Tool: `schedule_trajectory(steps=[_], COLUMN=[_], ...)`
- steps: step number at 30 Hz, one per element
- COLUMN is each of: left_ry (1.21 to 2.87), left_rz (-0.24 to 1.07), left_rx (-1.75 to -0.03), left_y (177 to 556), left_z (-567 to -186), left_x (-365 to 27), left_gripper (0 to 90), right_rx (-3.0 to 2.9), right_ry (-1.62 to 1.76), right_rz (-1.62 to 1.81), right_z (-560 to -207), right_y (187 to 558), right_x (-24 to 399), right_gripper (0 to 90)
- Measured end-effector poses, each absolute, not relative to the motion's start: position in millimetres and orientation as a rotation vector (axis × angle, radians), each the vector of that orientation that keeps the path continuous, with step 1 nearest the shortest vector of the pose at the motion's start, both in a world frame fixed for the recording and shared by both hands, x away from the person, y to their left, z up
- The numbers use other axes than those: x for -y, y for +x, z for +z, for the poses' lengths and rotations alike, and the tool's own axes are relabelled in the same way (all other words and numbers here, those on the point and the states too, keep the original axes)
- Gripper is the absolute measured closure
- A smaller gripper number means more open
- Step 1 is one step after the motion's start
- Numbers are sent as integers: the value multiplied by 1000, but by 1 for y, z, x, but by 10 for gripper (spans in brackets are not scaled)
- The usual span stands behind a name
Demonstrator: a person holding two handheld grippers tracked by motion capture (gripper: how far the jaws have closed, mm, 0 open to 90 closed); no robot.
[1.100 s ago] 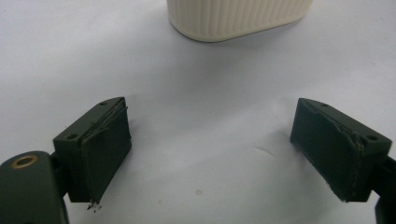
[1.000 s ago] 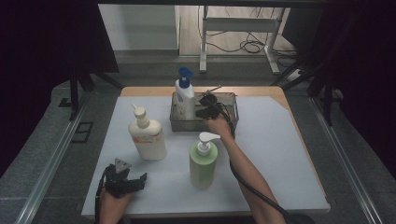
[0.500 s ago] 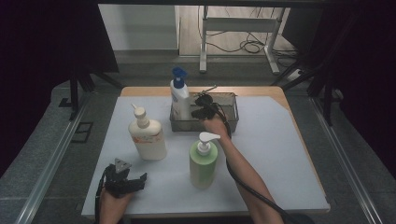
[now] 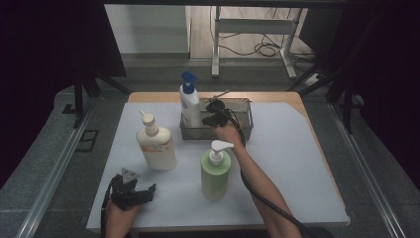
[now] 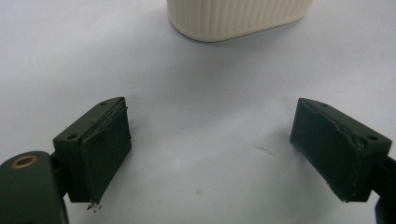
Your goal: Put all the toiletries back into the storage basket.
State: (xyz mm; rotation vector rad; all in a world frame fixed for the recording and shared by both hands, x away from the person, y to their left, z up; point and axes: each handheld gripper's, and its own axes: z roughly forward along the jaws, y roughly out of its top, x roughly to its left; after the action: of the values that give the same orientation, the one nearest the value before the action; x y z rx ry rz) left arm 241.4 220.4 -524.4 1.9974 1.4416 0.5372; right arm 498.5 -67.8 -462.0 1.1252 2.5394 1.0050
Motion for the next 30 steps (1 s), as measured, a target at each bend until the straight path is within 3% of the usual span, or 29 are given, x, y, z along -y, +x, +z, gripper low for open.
schedule_trajectory(steps=[30], left_ry=[1998], left_rz=[538], left_rx=[-1441], left_y=[241], left_z=[-524], left_x=[-220], left_gripper=[118], right_rx=[-2594], right_ry=[1052], right_rz=[1030], right_z=[-458], right_y=[489], right_x=[53], right_gripper=[854])
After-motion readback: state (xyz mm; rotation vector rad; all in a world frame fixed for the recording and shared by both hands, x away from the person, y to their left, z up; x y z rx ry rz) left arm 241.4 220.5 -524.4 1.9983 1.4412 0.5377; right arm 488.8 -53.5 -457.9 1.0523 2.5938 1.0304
